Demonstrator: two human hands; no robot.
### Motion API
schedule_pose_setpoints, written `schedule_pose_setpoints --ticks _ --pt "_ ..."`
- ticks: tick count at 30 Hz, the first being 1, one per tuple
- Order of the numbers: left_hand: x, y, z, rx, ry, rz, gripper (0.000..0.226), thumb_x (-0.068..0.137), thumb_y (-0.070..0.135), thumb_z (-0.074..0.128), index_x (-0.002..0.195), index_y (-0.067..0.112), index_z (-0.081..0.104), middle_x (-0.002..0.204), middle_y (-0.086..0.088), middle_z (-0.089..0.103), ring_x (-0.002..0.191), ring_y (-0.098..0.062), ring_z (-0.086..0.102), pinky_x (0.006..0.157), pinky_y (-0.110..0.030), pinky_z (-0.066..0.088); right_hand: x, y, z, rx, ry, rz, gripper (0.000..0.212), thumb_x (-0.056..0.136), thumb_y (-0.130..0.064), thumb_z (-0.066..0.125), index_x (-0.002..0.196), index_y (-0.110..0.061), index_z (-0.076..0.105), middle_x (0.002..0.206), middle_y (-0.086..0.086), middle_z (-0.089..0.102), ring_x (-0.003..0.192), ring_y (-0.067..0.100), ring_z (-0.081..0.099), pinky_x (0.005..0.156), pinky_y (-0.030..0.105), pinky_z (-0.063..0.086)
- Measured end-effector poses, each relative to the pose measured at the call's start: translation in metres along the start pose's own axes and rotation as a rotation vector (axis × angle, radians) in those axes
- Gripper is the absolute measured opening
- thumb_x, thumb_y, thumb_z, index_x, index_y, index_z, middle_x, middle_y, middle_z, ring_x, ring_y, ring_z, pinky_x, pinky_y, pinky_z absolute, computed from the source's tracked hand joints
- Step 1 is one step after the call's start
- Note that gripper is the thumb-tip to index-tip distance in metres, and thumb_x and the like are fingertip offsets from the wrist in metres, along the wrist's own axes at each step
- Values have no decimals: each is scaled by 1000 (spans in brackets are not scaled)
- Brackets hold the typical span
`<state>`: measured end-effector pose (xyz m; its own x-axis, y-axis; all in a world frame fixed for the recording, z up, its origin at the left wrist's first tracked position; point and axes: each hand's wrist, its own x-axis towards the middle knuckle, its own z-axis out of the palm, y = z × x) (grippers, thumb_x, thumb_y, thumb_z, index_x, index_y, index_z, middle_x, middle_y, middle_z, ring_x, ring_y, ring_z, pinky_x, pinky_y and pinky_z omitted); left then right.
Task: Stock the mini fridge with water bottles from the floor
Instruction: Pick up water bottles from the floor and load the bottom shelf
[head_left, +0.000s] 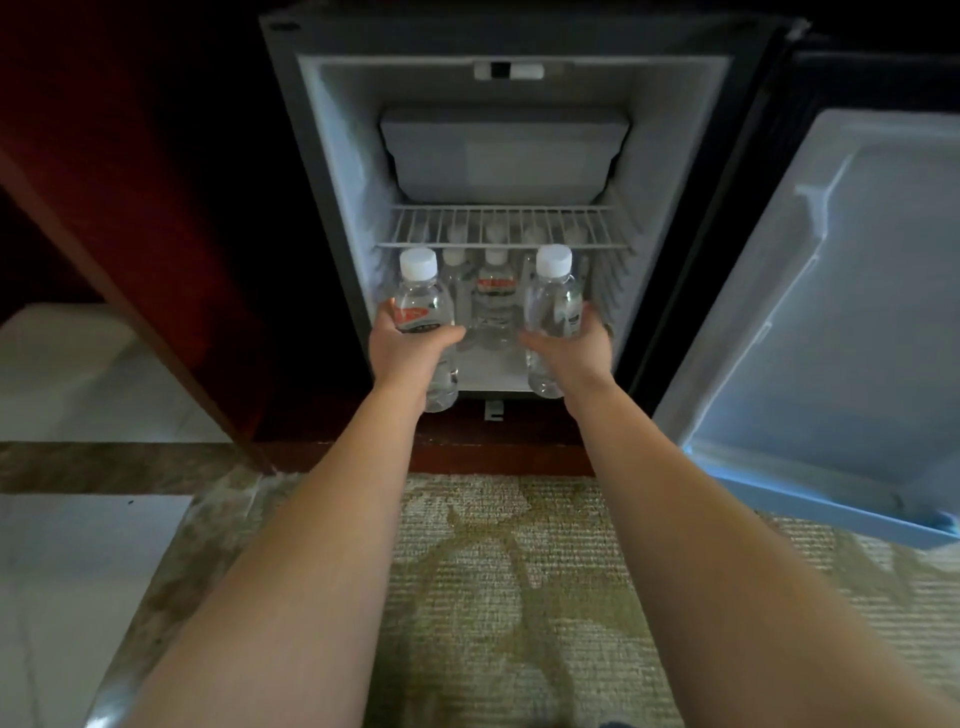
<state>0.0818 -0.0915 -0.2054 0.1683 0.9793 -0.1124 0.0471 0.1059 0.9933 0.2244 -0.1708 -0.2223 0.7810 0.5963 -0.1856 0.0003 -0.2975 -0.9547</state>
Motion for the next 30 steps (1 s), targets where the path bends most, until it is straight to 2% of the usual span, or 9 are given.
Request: schedule_pose_setpoints --ticks 2,4,8,12,15,19,22,27,30 --pt "14 -10 4 5 -18 22 47 66 4 81 99 23 53 89 6 63 86 -12 63 73 -24 49 19 11 5 11 4 19 86 73 -30 82 144 -21 35 138 2 48 127 22 46 88 27 42" --pt "28 -18 9 20 -27 20 46 66 4 80 97 24 53 89 6 63 83 -8 63 70 -21 47 36 20 11 17 26 38 84 70 -31 83 141 -23 39 133 0 53 121 21 53 81 26 44" --pt "51 -36 15 48 -35 -26 50 66 5 81 105 21 56 90 6 64 80 -4 61 67 -20 45 68 40 23 5 80 92 78 71 -28 82 138 -25 42 131 1 56 119 23 54 89 32 48" --pt "75 -50 21 66 -28 -10 43 64 3 81 90 27 55 86 7 64 79 -5 61 71 -23 46 96 50 32 64 163 136 73 72 -24 82 135 -21 44 127 3 58 115 23 57 92 36 51" --pt "89 -58 31 46 -38 -11 55 62 6 83 108 20 56 93 6 65 85 -6 63 71 -21 47 115 58 43 86 198 67 81 67 -25 84 138 -23 43 127 4 57 113 25 58 91 45 53" --pt "102 -77 41 80 -62 7 59 60 10 85 112 19 57 105 0 67 97 -17 65 84 -33 52 137 70 58 50 211 -17 82 61 -33 87 133 -24 49 124 4 58 112 22 58 93 39 51" --pt "108 -88 43 127 -92 29 58 60 13 86 110 21 58 107 0 68 100 -19 64 89 -36 51 152 79 68 27 209 -39 86 55 -42 86 131 -28 48 123 3 58 111 21 59 91 39 53" --pt "112 -95 39 172 -103 48 56 59 14 86 106 25 57 106 1 67 101 -20 64 93 -43 50 169 73 69 -2 183 -46 79 66 -36 84 135 -22 47 128 4 58 114 21 58 85 27 47" --pt "114 -94 39 187 -113 56 57 59 16 86 106 27 56 107 2 67 103 -20 63 94 -42 49 174 70 75 15 152 -76 74 66 -36 84 131 -21 51 125 1 61 113 18 59 92 31 50"
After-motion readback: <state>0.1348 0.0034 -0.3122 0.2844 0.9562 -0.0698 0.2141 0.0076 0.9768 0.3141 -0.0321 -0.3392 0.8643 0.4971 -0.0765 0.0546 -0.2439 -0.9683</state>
